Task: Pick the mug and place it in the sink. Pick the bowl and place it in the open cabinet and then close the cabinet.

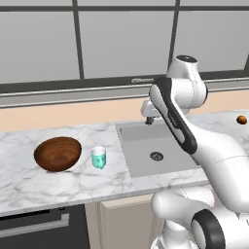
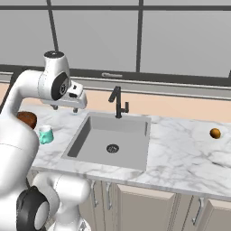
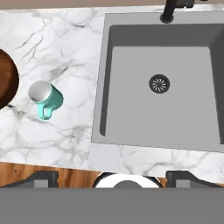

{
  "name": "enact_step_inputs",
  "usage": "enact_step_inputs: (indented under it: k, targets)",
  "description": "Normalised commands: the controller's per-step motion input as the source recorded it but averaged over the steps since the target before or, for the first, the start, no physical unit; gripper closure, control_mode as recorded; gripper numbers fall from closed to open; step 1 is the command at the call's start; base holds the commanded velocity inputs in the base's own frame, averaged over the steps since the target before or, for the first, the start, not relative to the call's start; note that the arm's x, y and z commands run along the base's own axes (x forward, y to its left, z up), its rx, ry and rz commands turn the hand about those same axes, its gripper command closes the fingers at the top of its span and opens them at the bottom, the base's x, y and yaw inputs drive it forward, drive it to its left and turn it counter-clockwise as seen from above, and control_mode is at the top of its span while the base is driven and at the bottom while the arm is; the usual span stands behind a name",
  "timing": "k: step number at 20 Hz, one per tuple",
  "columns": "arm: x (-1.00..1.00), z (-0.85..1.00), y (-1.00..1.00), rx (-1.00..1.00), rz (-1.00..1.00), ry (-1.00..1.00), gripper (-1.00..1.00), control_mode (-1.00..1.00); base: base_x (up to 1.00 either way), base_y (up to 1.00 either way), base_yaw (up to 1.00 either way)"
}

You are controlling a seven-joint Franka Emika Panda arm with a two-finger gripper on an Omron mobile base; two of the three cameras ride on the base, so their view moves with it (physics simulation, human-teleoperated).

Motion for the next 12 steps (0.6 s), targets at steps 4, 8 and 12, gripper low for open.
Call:
enact_step_inputs:
  k: [4,8,12]
  targets:
    - [-0.4,-0.2,0.19,0.0,0.0,0.0,-1.0,-1.0,0.0,0.0,0.0]
    - [-0.37,-0.2,0.28,-0.01,0.0,0.0,-1.0,-1.0,0.0,0.0,0.0]
    - [-0.35,-0.17,0.29,-0.01,0.0,0.0,-1.0,-1.0,0.0,0.0,0.0]
